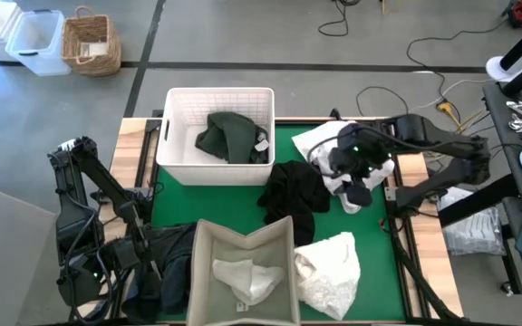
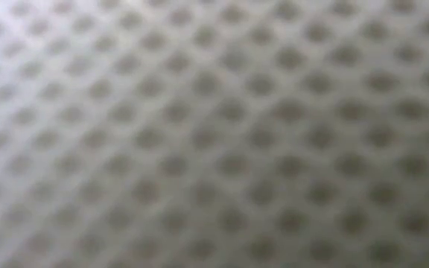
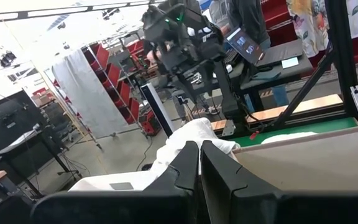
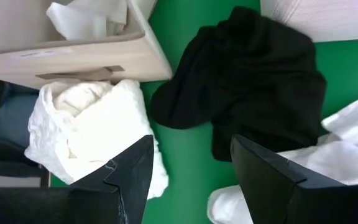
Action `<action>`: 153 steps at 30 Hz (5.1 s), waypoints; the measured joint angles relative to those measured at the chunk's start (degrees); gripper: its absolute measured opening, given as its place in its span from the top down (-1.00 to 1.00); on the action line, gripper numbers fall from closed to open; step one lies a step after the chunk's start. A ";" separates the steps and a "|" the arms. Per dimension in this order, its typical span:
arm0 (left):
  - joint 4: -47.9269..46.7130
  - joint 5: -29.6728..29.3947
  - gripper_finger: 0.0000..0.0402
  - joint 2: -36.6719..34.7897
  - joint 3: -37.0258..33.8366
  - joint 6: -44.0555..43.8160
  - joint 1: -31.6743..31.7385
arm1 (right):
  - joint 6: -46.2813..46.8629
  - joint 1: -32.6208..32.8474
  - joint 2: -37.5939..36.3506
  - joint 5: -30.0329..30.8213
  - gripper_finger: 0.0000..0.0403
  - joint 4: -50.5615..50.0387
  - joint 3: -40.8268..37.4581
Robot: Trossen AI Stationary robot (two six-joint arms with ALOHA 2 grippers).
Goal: Sort clothes
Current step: Put the white dress into the brown laundry organizer
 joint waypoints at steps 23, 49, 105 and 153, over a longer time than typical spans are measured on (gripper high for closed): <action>0.20 0.02 1.00 0.02 -0.44 -4.39 4.26 | 15.24 16.44 -12.18 1.03 -0.02 26.98 -33.43; 2.89 8.20 1.00 0.02 -0.28 -11.53 4.68 | 26.70 33.48 -10.99 18.60 -0.02 38.56 -43.21; -2.31 8.09 1.00 0.02 -0.31 -10.97 4.68 | 24.40 34.78 7.48 17.93 0.95 51.91 -43.21; -2.24 8.04 1.00 0.11 -1.86 -11.24 4.67 | 29.79 38.25 9.33 25.41 -0.42 47.25 -43.19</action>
